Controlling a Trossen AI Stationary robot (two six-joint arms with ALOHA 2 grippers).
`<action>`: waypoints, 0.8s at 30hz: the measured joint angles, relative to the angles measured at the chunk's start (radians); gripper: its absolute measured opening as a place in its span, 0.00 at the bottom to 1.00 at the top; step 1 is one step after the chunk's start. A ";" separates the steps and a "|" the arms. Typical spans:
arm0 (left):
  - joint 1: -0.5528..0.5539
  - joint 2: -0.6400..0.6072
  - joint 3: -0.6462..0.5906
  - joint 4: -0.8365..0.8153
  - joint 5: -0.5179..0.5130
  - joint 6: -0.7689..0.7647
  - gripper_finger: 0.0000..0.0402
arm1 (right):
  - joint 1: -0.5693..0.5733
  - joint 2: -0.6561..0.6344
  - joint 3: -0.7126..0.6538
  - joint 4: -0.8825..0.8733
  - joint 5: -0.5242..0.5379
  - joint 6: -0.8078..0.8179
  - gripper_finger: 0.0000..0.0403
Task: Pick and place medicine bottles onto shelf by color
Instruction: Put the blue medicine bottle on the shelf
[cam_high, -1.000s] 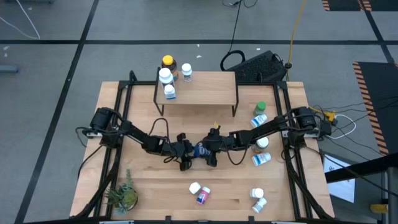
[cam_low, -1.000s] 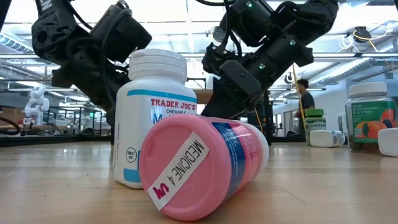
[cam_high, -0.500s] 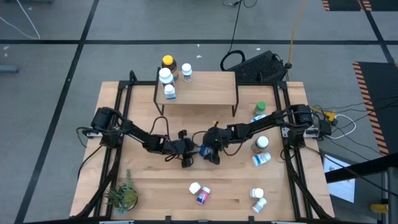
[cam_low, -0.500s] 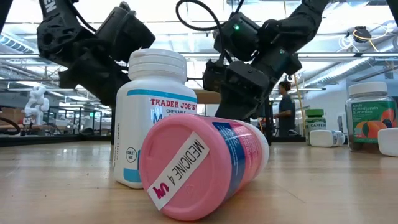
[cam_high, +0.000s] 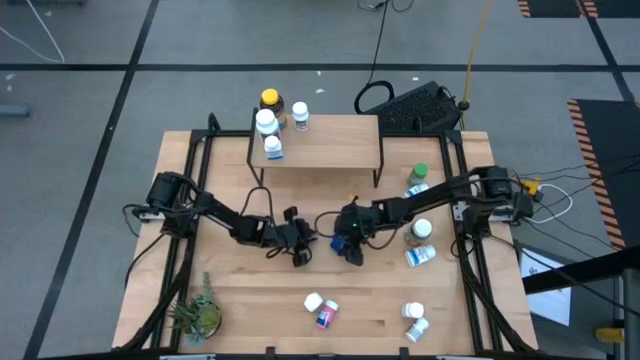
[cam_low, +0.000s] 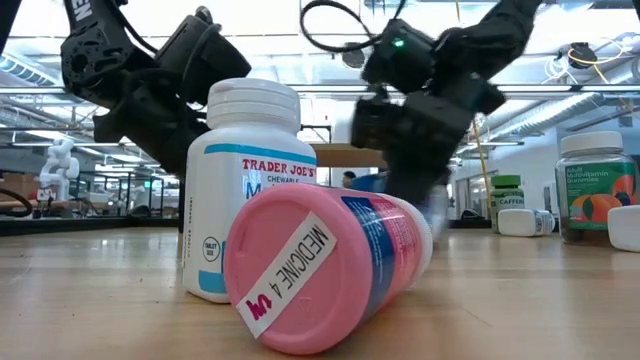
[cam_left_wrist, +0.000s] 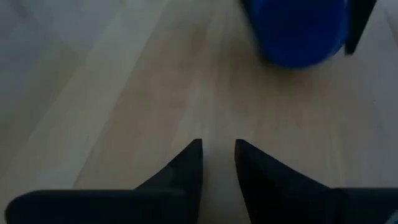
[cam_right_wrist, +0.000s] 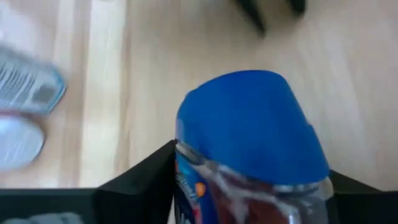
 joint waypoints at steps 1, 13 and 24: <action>0.000 0.000 0.000 0.001 0.000 -0.008 0.26 | 0.001 -0.022 -0.002 -0.013 0.008 -0.009 0.46; -0.001 -0.067 -0.002 0.137 0.011 0.042 0.62 | 0.069 -0.204 -0.112 0.627 0.374 -0.331 0.44; -0.002 -0.066 -0.002 0.430 0.011 0.229 0.80 | 0.078 -0.064 -0.193 1.153 0.329 -0.399 0.45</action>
